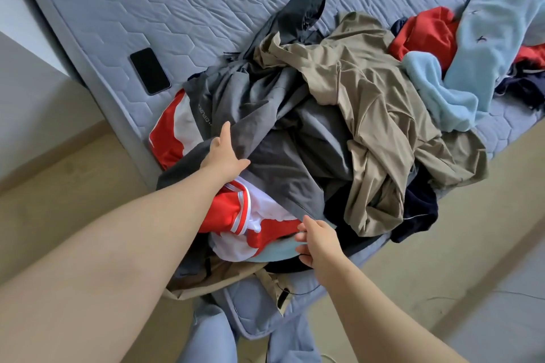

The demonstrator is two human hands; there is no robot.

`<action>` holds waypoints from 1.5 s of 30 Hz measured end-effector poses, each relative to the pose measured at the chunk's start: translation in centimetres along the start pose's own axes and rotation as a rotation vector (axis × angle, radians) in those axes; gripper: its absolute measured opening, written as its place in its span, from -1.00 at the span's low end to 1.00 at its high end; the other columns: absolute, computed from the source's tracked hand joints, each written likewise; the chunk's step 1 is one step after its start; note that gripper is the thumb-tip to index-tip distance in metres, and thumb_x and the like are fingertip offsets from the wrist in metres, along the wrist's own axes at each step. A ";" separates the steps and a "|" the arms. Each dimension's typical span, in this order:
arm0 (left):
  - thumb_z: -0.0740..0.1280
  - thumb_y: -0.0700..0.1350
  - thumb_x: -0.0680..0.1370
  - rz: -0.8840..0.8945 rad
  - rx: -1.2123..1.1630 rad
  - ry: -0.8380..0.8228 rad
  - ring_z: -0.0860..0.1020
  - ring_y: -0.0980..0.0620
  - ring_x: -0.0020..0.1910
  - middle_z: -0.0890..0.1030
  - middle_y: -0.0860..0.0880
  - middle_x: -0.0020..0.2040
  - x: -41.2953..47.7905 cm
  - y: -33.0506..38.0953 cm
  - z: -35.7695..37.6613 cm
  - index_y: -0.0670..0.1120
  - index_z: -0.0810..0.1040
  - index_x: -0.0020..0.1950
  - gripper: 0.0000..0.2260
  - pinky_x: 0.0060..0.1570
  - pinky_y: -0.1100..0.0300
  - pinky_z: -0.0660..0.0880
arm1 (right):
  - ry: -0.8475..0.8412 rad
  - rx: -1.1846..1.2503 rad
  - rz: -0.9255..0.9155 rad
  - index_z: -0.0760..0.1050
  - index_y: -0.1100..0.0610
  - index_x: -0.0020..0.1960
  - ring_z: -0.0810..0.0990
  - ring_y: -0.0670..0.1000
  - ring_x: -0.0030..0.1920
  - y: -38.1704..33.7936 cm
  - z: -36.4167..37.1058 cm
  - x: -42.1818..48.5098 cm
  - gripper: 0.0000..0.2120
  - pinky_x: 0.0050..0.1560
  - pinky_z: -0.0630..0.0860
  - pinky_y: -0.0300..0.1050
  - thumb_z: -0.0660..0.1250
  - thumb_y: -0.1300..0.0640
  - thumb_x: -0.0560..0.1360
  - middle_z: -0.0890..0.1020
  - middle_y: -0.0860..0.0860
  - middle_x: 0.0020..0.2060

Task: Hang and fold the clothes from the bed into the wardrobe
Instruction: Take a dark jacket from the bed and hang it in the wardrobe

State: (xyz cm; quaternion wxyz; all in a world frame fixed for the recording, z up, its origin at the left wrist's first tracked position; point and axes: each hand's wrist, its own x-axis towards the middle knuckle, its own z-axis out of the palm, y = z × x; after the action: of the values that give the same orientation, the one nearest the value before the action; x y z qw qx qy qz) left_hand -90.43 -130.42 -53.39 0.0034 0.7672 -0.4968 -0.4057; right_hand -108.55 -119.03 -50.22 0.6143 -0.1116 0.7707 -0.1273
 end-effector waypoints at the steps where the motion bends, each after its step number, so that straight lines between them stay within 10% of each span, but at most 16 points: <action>1: 0.35 -0.07 0.51 0.003 0.013 -0.009 0.29 -0.18 0.39 0.16 -0.16 0.49 0.2 -0.1 0.1 0.05 -0.20 0.52 -0.18 0.25 -0.06 0.31 | -0.003 0.004 0.001 0.39 0.13 -0.16 0.39 -0.03 -0.42 -0.2 0.2 0.1 -0.80 -0.40 0.30 -0.21 0.12 0.07 0.58 0.47 0.01 -0.36; 5: 0.28 0.14 0.51 -0.018 0.120 -0.029 0.36 -0.22 0.33 0.29 -0.19 0.42 1.1 -0.2 0.2 0.09 -0.14 0.52 -0.25 0.19 -0.08 0.35 | 0.002 0.009 0.003 0.42 0.15 -0.09 0.39 -0.04 -0.42 -0.5 1.0 0.4 -0.81 -0.39 0.33 -0.21 0.11 0.07 0.58 0.48 0.00 -0.36; 9: 0.12 -0.03 0.59 0.075 0.286 -0.093 0.42 -0.22 0.22 0.48 -0.16 0.26 1.7 -0.1 1.1 -0.08 0.40 0.22 -0.74 0.09 0.01 0.37 | -0.004 0.016 0.008 0.43 0.14 -0.09 0.40 -0.05 -0.42 -0.6 1.5 0.8 -0.81 -0.38 0.33 -0.21 0.12 0.07 0.58 0.49 0.00 -0.37; 17: 0.25 -0.16 0.53 0.144 -0.223 -0.052 0.52 -0.20 -0.03 0.61 -0.21 -0.07 -5.6 -0.3 -0.6 -0.06 0.48 -0.26 -0.84 -0.12 0.09 0.36 | -0.018 0.149 0.018 0.48 0.14 -0.15 0.37 -0.04 -0.46 -0.9 0.2 -0.9 -0.78 -0.39 0.29 -0.23 0.13 0.11 0.58 0.50 0.01 -0.40; 25: 0.30 -0.25 0.50 0.336 -0.317 -0.443 0.46 0.12 -0.20 0.55 -0.01 -0.21 -14.8 0.6 -4.9 -0.30 0.58 -0.07 -0.87 -0.11 0.20 0.39 | -0.220 0.455 -0.067 0.38 0.02 0.25 0.57 0.10 0.02 -6.5 0.3 -5.6 -0.60 -0.07 0.54 0.00 0.24 -0.17 0.50 0.55 0.06 0.10; 30: 0.30 -0.16 0.53 0.399 -0.168 -0.672 0.45 0.14 -0.27 0.55 0.00 -0.19 -18.3 2.5 -7.1 -0.23 0.59 0.00 -0.84 -0.23 0.38 0.40 | -0.090 0.380 -0.237 0.35 0.12 0.22 0.56 0.11 -0.18 -7.9 0.4 -8.9 -0.61 -0.24 0.54 -0.06 0.21 0.41 0.45 0.55 0.12 -0.13; 33: 0.25 0.02 0.56 0.277 -0.279 -0.632 0.48 0.15 -0.26 0.57 0.08 -0.21 -18.8 2.7 -8.4 -0.01 0.62 -0.16 -0.79 -0.25 0.38 0.44 | -0.120 0.443 -0.229 0.40 -0.01 0.18 0.54 0.07 -0.25 -7.5 -0.2 -10.3 -0.55 -0.30 0.49 -0.12 0.07 0.44 0.49 0.57 0.07 -0.19; 36: 0.21 0.13 0.55 -0.007 -0.559 -0.249 0.49 0.05 -0.14 0.58 0.01 -0.14 -17.9 2.6 -7.9 0.00 0.58 -0.22 -0.70 -0.11 0.17 0.42 | -0.110 0.385 -0.254 0.44 -0.03 0.20 0.50 0.08 -0.26 -7.8 -1.0 -11.5 -0.57 -0.19 0.45 -0.09 0.07 0.38 0.51 0.55 0.08 -0.25; 38: 0.29 0.15 0.51 -0.211 -0.733 -0.039 0.47 0.00 -0.02 0.53 -0.04 0.08 -17.5 2.5 -7.2 -0.01 0.51 -0.03 -0.76 0.01 0.10 0.39 | -0.126 0.307 -0.277 0.47 0.00 0.18 0.50 0.11 -0.20 -8.2 -1.2 -12.8 -0.59 -0.14 0.43 -0.09 0.07 0.36 0.49 0.54 0.12 -0.24; 41: 0.35 0.15 0.47 -0.415 -1.126 -0.198 0.50 -0.13 0.10 0.49 -0.13 0.26 -17.2 3.4 -6.8 -0.06 0.39 0.32 -0.50 0.11 -0.02 0.47 | -0.196 0.190 -0.314 0.48 0.01 0.11 0.47 0.15 -0.07 -8.7 -1.2 -14.6 -0.61 -0.06 0.38 -0.05 0.06 0.35 0.47 0.51 0.15 -0.22; 45: 0.29 -0.05 0.54 -0.448 -1.199 -0.294 0.59 -0.11 -0.30 0.66 -0.15 -0.32 -17.1 5.0 -7.9 -0.22 0.59 0.00 -0.77 -0.42 0.14 0.51 | -0.202 0.048 -0.327 0.35 -0.02 -0.26 0.40 0.13 -0.06 -8.7 -2.5 -15.6 -0.69 -0.06 0.29 -0.08 0.04 0.35 0.47 0.40 0.10 -0.36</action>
State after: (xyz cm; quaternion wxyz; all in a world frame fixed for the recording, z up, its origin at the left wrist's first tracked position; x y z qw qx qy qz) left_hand -92.32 -123.01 -35.44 0.2779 0.6537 -0.0080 -0.7039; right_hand -107.41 -121.94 -32.43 0.6621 -0.2327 0.6736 -0.2318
